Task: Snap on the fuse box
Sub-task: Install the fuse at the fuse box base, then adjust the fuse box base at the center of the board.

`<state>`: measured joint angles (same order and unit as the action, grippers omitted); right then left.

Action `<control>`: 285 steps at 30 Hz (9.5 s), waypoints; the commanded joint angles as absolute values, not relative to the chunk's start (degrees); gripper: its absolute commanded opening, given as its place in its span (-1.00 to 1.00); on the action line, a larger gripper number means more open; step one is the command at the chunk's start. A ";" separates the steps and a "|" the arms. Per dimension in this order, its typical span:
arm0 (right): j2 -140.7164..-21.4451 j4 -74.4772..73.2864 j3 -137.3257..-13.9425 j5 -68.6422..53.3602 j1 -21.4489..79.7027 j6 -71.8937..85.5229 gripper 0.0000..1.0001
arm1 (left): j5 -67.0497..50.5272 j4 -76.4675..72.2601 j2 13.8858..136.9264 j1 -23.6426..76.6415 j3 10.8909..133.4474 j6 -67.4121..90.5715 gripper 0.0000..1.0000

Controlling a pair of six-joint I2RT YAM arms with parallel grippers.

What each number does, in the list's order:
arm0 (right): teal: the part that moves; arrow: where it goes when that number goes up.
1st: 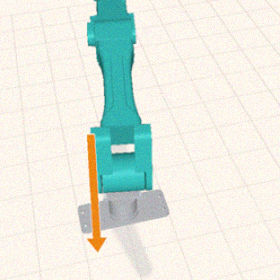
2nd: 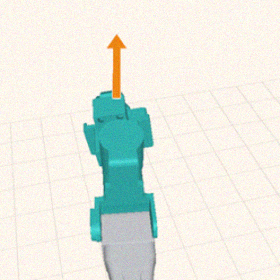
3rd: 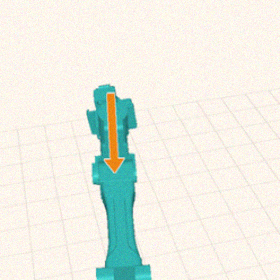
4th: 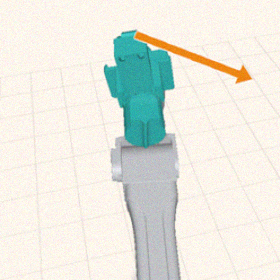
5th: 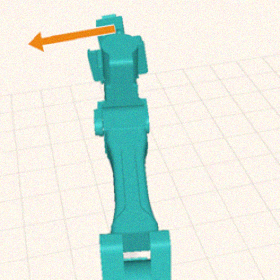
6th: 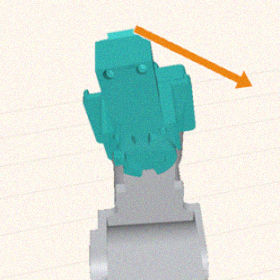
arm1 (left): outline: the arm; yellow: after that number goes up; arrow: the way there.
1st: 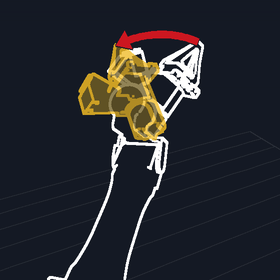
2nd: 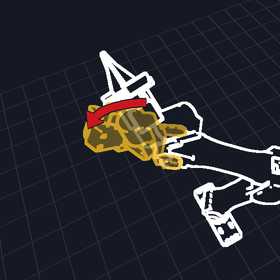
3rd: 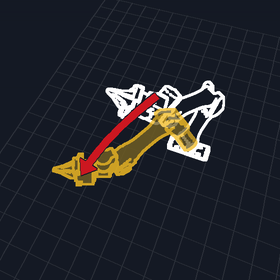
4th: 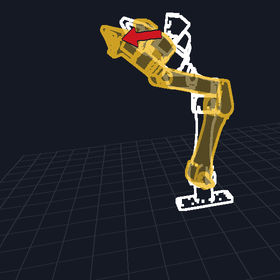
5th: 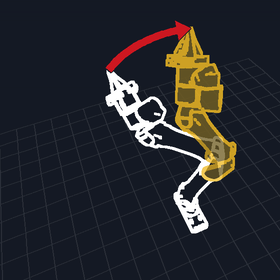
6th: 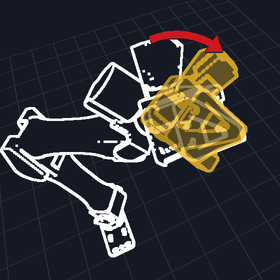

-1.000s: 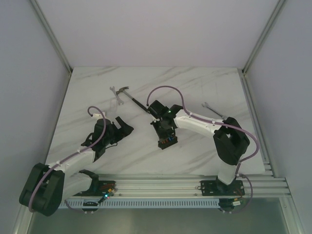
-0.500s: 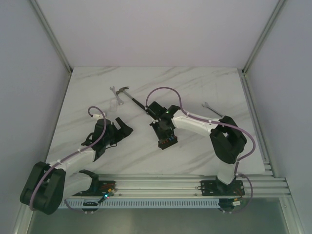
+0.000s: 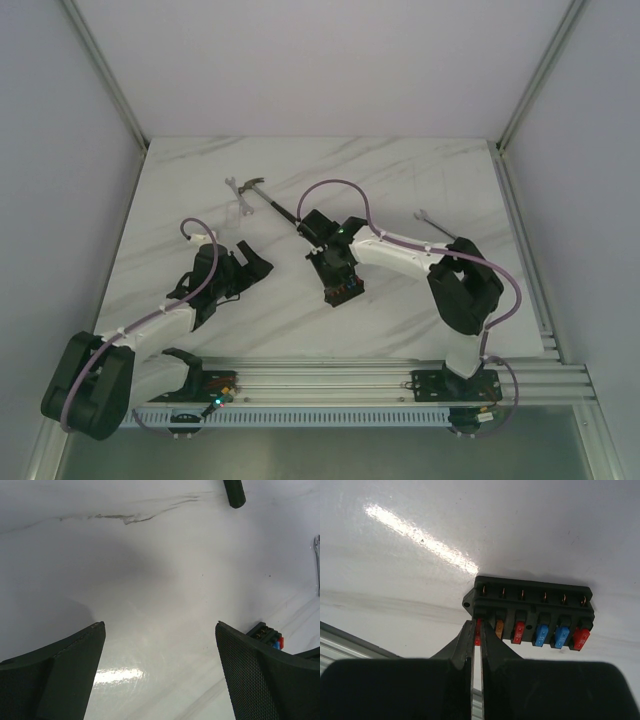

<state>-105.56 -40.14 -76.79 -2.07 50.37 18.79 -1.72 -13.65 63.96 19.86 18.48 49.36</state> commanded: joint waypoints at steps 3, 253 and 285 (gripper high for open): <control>-106.96 -41.02 -78.23 -0.10 50.71 17.94 -1.00 | -2.72 -13.14 63.55 19.34 19.88 48.52 1.00; -96.26 -40.70 -63.20 4.09 42.76 27.42 -0.56 | -7.79 -5.93 56.13 19.24 21.49 47.68 1.00; -97.04 -10.71 -64.18 4.09 35.50 11.64 0.39 | 17.87 5.73 85.49 11.17 51.55 31.39 0.92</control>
